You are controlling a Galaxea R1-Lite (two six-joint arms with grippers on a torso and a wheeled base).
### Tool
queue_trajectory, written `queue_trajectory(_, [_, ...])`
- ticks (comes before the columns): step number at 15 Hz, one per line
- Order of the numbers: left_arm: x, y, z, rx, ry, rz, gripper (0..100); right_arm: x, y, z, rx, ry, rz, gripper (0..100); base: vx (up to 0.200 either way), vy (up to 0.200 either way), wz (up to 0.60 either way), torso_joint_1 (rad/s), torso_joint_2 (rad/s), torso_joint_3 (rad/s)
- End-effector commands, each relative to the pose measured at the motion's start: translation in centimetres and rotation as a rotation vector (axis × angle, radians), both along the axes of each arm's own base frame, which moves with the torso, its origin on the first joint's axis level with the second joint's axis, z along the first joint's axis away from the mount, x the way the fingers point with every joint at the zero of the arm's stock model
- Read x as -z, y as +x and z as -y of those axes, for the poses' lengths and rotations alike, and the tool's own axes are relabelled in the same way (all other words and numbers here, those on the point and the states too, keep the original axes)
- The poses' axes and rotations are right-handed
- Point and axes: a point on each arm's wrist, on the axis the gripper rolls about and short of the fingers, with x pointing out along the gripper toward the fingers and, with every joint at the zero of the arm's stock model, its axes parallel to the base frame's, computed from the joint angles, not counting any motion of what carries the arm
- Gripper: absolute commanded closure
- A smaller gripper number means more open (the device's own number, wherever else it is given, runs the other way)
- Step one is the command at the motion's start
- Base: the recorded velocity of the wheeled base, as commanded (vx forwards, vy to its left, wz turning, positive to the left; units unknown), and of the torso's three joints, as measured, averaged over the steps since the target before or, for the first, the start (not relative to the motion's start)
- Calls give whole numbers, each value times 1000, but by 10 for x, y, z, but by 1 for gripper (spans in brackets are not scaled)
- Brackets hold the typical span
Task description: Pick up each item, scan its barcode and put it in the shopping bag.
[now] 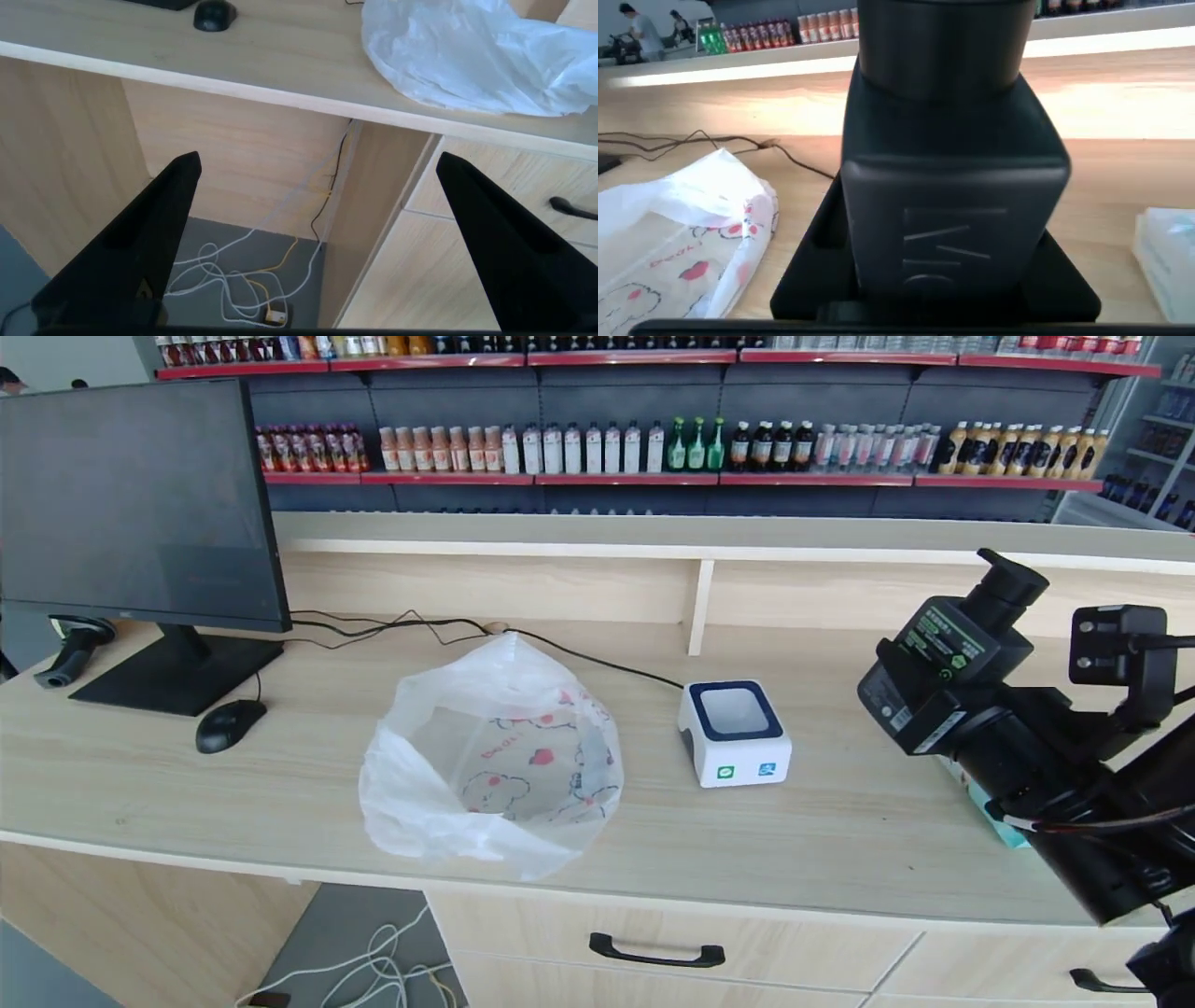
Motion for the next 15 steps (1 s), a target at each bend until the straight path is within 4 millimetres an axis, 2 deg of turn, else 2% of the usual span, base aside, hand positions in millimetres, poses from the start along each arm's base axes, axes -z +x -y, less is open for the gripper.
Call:
queue_trajectory(1, [0,0,0,1,0,1,0,2,3,-1,0,-6,-9,100,0,0,0,0,0,0])
queue_trajectory(3, [0,0,0,1,0,1,0,1,11,-6,-34,-38,11,100,0,0,0,0,0,0])
queue_trajectory(4, [0,0,0,1,0,1,0,6,21,-12,-119,-88,15,100,0,0,0,0,0,0])
queue_trajectory(8, [0,0,0,1,-2,1,0,14,54,-15,-259,-284,92,100,0,0,0,0,0,0])
queue_trajectory(11, [0,0,0,1,-2,1,0,29,67,-19,-223,-465,118,100,0,0,0,0,0,0])
queue_trajectory(13, [0,0,0,1,-2,1,0,27,77,-23,-216,-533,176,100,0,0,0,0,0,0])
queue_trajectory(15, [0,0,0,1,-2,4,0,17,83,-10,-143,-606,233,100,0,0,0,0,0,0])
